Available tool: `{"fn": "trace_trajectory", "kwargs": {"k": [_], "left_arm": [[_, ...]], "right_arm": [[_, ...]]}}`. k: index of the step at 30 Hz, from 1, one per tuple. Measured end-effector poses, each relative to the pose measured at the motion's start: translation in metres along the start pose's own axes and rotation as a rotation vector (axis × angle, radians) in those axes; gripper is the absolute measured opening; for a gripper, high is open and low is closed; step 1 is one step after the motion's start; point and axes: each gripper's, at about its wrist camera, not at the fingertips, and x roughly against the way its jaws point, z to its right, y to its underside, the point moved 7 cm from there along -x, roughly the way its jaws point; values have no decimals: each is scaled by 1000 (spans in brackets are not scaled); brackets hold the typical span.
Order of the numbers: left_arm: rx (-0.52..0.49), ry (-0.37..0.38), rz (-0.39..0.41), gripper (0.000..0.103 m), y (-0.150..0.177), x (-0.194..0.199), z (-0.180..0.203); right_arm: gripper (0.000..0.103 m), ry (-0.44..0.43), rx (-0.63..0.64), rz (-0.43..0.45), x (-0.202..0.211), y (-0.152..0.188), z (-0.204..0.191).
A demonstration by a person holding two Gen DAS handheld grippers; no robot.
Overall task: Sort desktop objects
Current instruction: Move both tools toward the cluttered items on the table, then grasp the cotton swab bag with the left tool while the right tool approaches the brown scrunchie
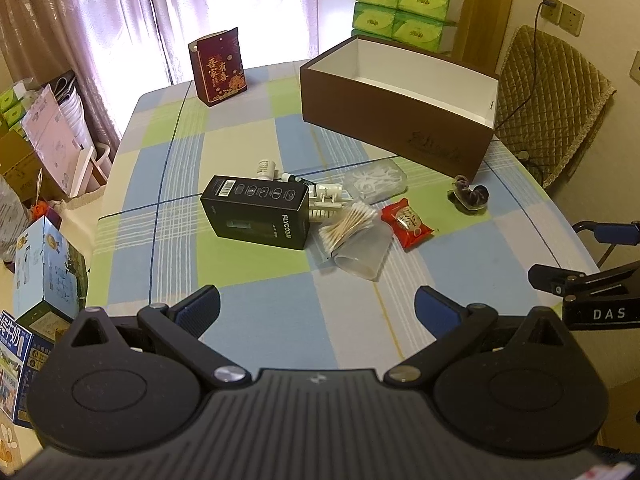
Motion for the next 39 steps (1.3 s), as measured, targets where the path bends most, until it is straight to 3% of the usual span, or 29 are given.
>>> {"fn": "trace_trajectory", "kwargs": {"k": [29,39], "left_arm": [[50,-33,-5,102,-15,-14,2],[93,-32,-28,102,-19,-29,1]], "right_arm": [[101,-36,14,0,-17,-18,22],[101,-138,-27,-5,-40,-25,35]]}}
